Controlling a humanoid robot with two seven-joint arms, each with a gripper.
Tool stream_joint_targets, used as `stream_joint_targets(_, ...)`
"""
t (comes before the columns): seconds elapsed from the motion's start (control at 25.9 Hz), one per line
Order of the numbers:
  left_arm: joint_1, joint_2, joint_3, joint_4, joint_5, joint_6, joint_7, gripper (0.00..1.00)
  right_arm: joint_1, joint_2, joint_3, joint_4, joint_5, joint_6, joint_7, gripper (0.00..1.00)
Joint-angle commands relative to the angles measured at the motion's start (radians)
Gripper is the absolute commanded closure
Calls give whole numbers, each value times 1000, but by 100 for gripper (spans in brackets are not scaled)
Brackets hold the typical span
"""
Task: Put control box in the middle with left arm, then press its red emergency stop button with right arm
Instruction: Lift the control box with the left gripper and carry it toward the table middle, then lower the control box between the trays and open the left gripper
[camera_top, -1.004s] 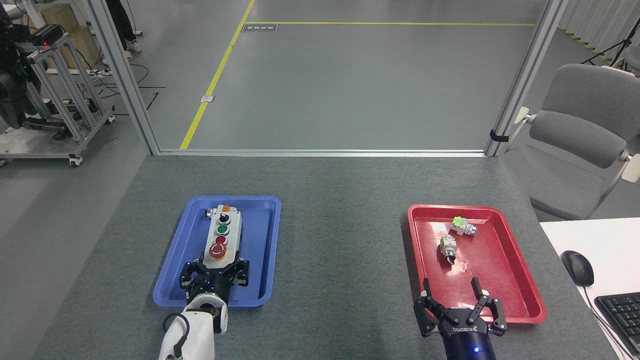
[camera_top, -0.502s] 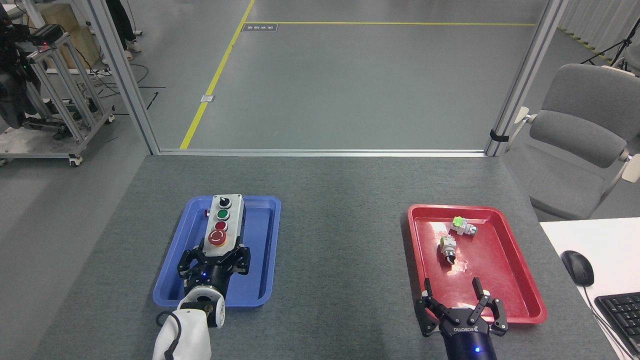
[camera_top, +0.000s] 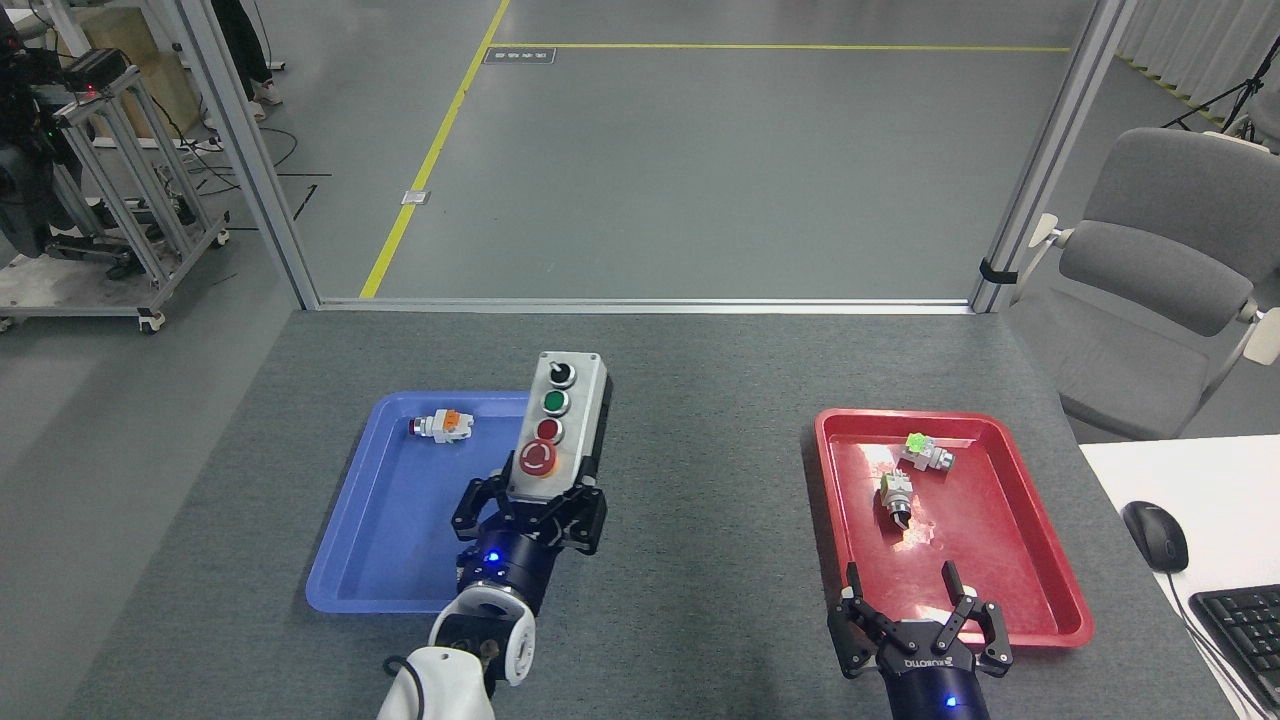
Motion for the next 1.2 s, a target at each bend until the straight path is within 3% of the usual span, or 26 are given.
stream_joint_targets(0.0,-36,-19,-96,41,-3,23,0,100,0,2,2,0,0,0,0,1)
stream_joint_targets(0.42,-81,-18,-272,263,-10,45,-1,100,-5,9,0,13,0,2,-2,2)
stream_joint_targets(0.77,-74,-19,-400,263,-1,132,-49,100,-5,22,2,19,3,2,-3,2)
stream_joint_targets(1.16,-74,-21,-450,279,5,135,-66,97,-5,28,2,20,3,3,-2,2)
